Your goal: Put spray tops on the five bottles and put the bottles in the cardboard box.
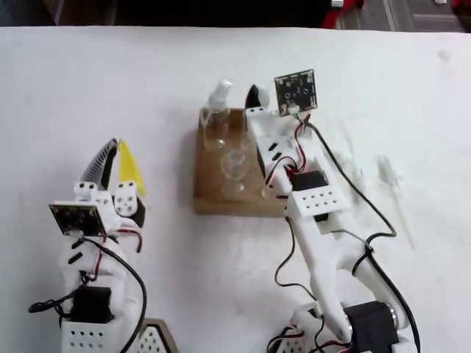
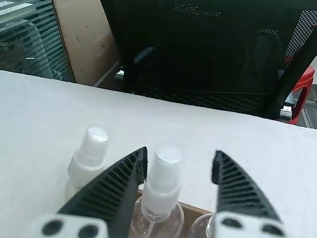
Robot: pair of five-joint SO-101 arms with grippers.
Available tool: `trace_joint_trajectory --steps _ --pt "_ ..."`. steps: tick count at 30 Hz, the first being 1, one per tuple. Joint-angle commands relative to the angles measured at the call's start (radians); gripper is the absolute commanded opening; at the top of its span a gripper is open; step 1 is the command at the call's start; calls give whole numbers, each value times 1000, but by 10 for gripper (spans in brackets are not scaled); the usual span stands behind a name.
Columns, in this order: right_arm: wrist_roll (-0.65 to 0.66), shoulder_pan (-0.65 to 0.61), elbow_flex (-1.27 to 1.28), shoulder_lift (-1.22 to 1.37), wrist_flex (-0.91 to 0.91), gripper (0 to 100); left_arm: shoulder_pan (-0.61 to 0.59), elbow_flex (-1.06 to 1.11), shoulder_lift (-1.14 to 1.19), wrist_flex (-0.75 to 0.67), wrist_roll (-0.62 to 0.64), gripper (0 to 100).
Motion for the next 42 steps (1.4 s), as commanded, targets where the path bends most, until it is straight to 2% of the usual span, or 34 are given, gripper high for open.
trace_joint_trajectory --steps 1,9,14,21,23,28,31,36,42 --pt "6 -18 -8 -15 -21 240 15 -9 -8 -21 -9 46" --pt "6 24 -8 -170 5 203 15 -8 -8 -23 -9 46" --pt "6 177 -109 -289 254 142 15 -8 -8 -23 -9 46" --pt "21 435 -362 -113 622 120 15 -8 -8 -23 -9 46" --pt "98 455 -405 -47 708 120 15 -6 -8 -23 -9 46" --pt "442 432 -423 85 866 120 15 -6 -8 -23 -9 46" --pt "586 429 -427 166 920 120 15 -5 -8 -23 -9 46" --pt "628 429 -428 282 928 126 15 -5 -8 -23 -9 46" --pt "637 421 -486 363 926 255 15 -5 -8 -23 -9 46"
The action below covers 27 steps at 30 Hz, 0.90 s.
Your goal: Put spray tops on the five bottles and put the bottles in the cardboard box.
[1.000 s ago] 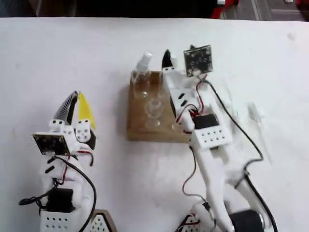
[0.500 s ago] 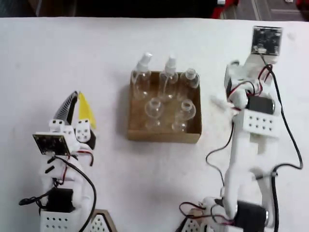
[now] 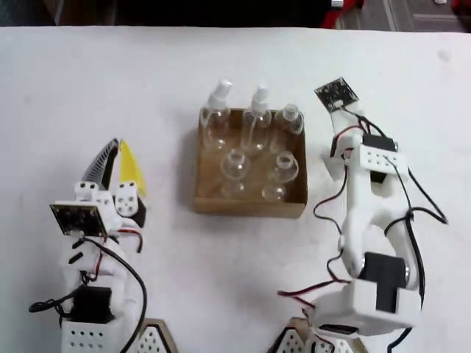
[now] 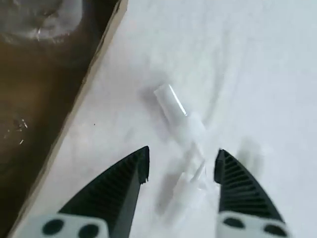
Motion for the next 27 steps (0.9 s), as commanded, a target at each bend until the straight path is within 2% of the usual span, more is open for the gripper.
trace_joint_trajectory --steps 1,8,22,27 --pt "15 -15 -100 38 2 262 8 -5 -8 -23 -9 46" --pt "15 -44 -170 177 4 221 8 -6 -8 -23 -9 46" --pt "15 -45 -249 312 2 217 10 -6 -8 -23 -9 46" --pt "15 -45 -249 321 -33 126 10 -6 -8 -23 -9 46"
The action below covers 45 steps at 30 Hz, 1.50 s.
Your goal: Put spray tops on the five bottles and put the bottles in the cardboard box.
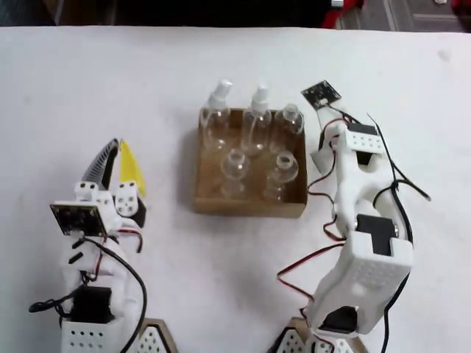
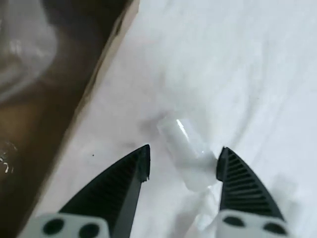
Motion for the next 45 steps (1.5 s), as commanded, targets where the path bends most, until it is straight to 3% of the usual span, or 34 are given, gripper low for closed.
trace_joint_trajectory --steps 1,8,23,29,34,38,45 --pt "11 -1 -35 -7 -42 104 10 -6 -8 -23 -9 46" --pt "9 13 -37 -58 -79 16 10 -6 -8 -23 -9 46" --pt "0 111 -37 -196 -39 15 10 -8 -8 -21 -9 46" --pt "-161 179 -74 -303 -33 15 48 -9 -8 -23 -9 57" --pt "-224 183 -71 -478 1 15 127 -5 -8 -15 -9 181" --pt "-239 168 -72 -618 33 15 160 -9 -8 -15 -9 188" --pt "-393 130 -78 -920 15 15 226 -11 -8 -15 -9 191"
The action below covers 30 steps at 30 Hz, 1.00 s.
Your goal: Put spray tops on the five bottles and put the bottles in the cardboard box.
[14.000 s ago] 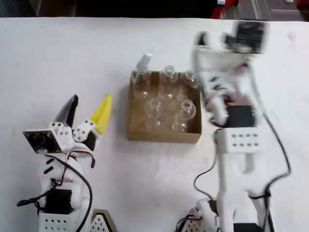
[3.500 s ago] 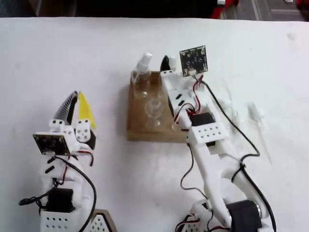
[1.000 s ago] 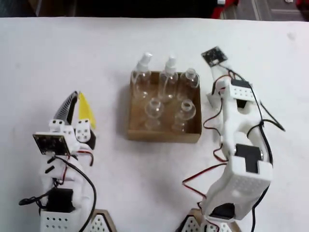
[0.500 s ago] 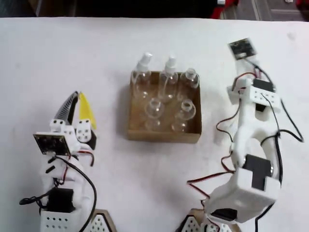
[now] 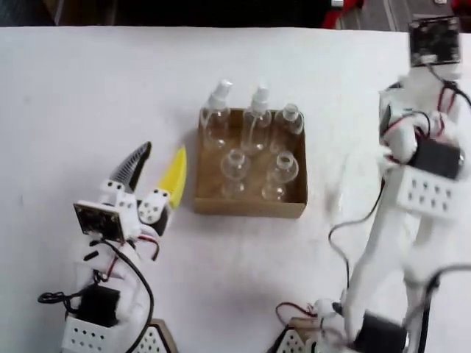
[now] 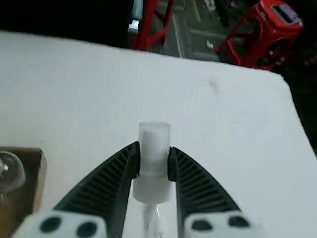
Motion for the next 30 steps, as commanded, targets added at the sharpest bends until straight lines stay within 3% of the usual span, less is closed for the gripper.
trace_joint_trajectory --steps 1,3,6,11,19,24,30 --pt "-74 -56 -51 -222 -22 15 53 -11 -8 -15 -11 191" --pt "-74 -84 -46 -280 -28 15 87 -11 -8 -18 -17 191" --pt "-74 -153 -44 -331 -22 16 171 -11 -8 -20 -147 188" --pt "-74 -371 52 -363 -22 16 282 17 -8 -14 -290 188" --pt "-75 -613 222 -430 -62 16 306 11 -8 -14 -290 187" --pt "-178 -762 431 -476 -262 15 308 11 -8 -14 -290 187" --pt "-293 -796 629 -522 -478 15 306 15 -8 -14 -290 187"
